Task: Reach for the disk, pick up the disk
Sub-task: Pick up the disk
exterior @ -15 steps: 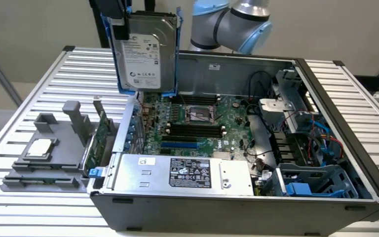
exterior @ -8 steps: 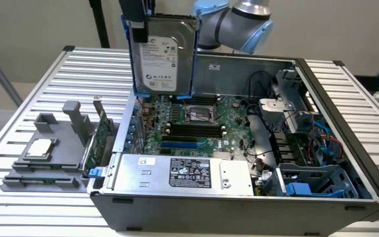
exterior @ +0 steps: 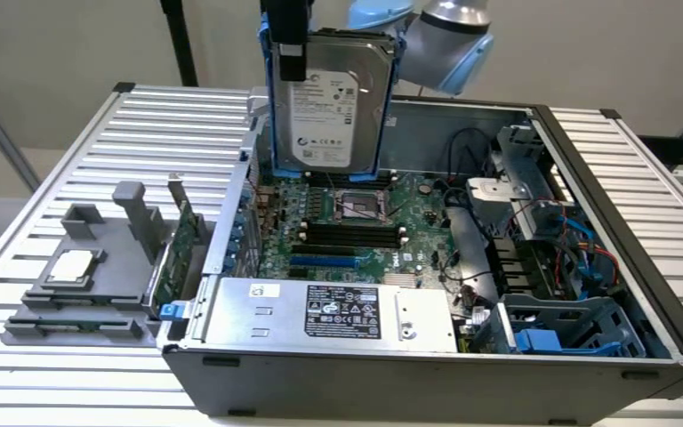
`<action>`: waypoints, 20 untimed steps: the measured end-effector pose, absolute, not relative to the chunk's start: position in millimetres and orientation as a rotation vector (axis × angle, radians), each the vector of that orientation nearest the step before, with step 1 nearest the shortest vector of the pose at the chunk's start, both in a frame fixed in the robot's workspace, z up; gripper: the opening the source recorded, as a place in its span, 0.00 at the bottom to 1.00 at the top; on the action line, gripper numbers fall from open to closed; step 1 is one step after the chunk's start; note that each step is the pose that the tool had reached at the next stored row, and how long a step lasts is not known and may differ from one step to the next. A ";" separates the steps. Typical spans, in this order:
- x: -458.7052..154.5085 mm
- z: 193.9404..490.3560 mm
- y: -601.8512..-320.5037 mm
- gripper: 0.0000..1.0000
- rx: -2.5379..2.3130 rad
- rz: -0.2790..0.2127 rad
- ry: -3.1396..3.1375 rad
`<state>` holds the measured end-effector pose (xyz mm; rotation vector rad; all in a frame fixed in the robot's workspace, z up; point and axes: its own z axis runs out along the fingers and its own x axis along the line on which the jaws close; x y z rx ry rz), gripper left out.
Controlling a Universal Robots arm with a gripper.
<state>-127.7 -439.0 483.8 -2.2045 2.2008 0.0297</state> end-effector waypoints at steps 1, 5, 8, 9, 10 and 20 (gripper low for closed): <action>-123.6 483.8 -439.9 0.32 -2.204 0.031 2.200; -107.1 483.9 -443.6 0.32 -2.202 0.037 2.198; -95.1 484.0 -446.4 0.32 -2.200 0.042 2.196; -91.3 484.0 -447.4 0.32 -2.200 0.043 2.196; -87.5 484.0 -448.5 0.32 -2.199 0.045 2.196; -59.1 484.0 -463.1 0.32 -2.199 0.056 2.196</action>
